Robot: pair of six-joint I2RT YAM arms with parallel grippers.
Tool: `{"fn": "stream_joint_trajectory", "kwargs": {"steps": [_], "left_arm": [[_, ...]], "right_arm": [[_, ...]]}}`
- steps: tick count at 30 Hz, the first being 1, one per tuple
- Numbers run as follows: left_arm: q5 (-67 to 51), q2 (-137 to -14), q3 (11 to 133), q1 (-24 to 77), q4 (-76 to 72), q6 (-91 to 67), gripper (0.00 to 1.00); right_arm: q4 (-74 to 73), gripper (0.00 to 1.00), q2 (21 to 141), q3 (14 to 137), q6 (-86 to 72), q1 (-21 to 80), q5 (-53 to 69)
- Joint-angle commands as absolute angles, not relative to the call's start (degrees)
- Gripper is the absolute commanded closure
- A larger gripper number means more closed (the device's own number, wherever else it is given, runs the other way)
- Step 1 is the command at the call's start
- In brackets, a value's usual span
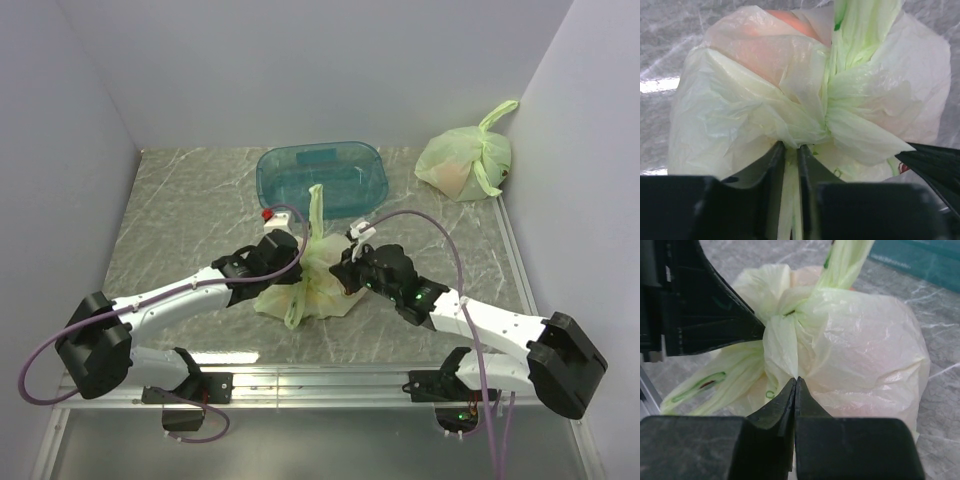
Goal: Untie the knot of the plastic bag and take out the fruit
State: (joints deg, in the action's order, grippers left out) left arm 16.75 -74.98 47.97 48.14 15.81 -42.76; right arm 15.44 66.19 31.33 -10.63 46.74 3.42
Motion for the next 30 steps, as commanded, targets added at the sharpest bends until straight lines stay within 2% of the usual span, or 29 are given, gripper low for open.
{"fn": "stream_joint_trajectory", "kwargs": {"steps": [1, 2, 8, 16, 20, 23, 25, 26, 29, 30], "left_arm": [[16.6, -74.9, 47.2, 47.8, 13.0, -41.9, 0.86], [16.0, -74.9, 47.0, 47.8, 12.4, -41.9, 0.99], [16.3, -72.5, 45.7, 46.1, 12.5, -41.7, 0.99], [9.7, -57.9, 39.0, 29.7, 14.9, -43.2, 0.99], [7.5, -53.6, 36.7, 25.4, 16.3, -43.6, 0.99], [5.9, -52.6, 35.9, 25.0, 16.3, -43.1, 0.99], [4.0, -52.3, 35.5, 25.0, 15.2, -41.8, 0.99], [2.1, -52.3, 35.6, 24.9, 14.4, -41.5, 1.0], [0.5, -52.8, 36.8, 24.9, 14.6, -39.7, 0.99], [0.3, -53.2, 37.3, 25.0, 14.9, -38.9, 0.99]], "right_arm": [[19.6, 1.0, 63.5, 30.5, -11.7, 47.2, 2.6], [19.7, 1.0, 63.4, 30.4, -11.8, 47.2, 2.5], [19.6, 1.0, 61.6, 28.2, -14.0, 46.5, -3.1], [12.6, 1.0, 49.3, 20.5, -26.2, 34.2, -11.9], [8.3, 1.0, 42.9, 19.2, -25.8, 33.5, -12.4], [4.7, 1.0, 40.3, 20.6, -23.4, 34.0, -8.5], [1.4, 0.81, 38.9, 23.1, -19.9, 35.2, -7.0], [-1.2, 0.55, 38.8, 24.3, -18.4, 37.2, -6.7], [-6.0, 0.27, 40.3, 30.5, -10.6, 42.0, -7.3], [-7.0, 0.24, 41.4, 34.2, -9.5, 44.7, -7.1]]}}
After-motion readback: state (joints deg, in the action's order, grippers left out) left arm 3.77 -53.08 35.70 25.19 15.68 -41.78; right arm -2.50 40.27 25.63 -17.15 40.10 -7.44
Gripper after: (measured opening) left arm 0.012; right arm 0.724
